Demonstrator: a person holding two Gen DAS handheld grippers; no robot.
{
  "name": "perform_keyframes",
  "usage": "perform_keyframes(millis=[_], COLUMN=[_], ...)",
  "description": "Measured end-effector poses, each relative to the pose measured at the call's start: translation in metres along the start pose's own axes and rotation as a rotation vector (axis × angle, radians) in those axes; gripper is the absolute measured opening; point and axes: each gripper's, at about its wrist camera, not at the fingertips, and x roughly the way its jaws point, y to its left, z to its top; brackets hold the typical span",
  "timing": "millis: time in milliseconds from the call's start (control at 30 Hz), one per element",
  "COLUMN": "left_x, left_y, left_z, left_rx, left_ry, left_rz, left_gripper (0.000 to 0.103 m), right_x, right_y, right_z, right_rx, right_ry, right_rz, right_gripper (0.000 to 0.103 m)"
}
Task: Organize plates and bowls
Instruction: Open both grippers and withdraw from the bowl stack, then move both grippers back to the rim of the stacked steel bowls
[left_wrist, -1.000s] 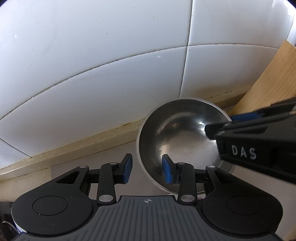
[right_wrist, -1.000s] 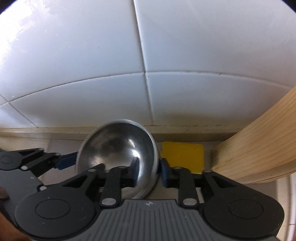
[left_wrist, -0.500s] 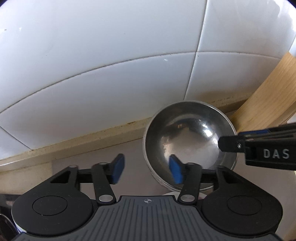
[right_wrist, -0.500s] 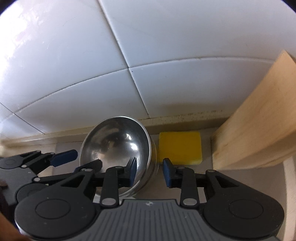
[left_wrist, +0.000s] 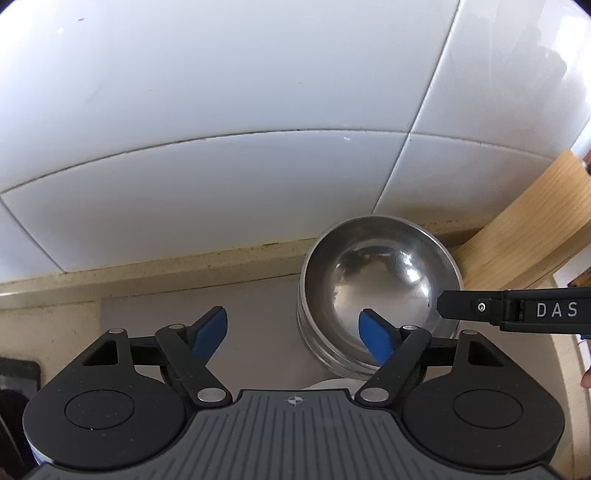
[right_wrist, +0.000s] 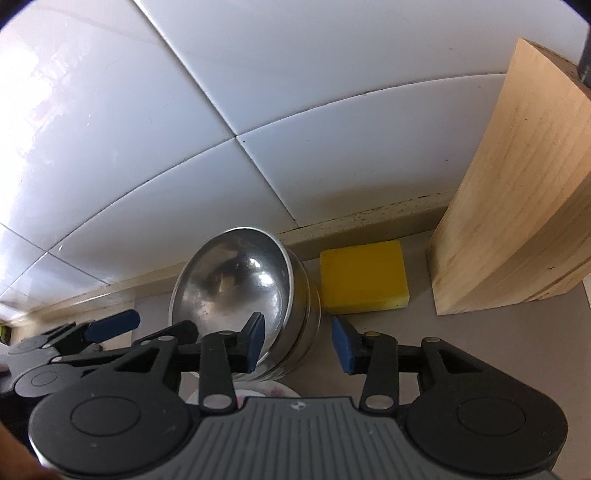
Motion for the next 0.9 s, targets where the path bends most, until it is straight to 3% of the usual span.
perform_keyframes(millis=[167, 300, 367, 900], left_x=[-0.005, -0.005, -0.004, -0.025], left_y=[0.004, -0.004, -0.006, -0.012], left_z=[-0.003, -0.007, -0.010, -0.024], left_rx=[-0.021, 0.003, 0.001, 0.049], left_ry=[-0.013, -0.030, -0.029, -0.090], left_rz=[-0.029, 0.003, 0.006, 0.100], left_gripper=[0.079, 0.079, 0.081, 0.083], right_x=[0.003, 0.002, 0.000, -0.020], right_y=[-0.004, -0.005, -0.006, -0.008], right_z=[-0.002, -0.003, -0.005, -0.021], right_rx=[0.018, 0.036, 0.037, -0.008], right_ry=[0.003, -0.002, -0.009, -0.023], right_rz=[0.013, 0.037, 0.038, -0.013], right_gripper=[0.022, 0.023, 0.029, 0.030])
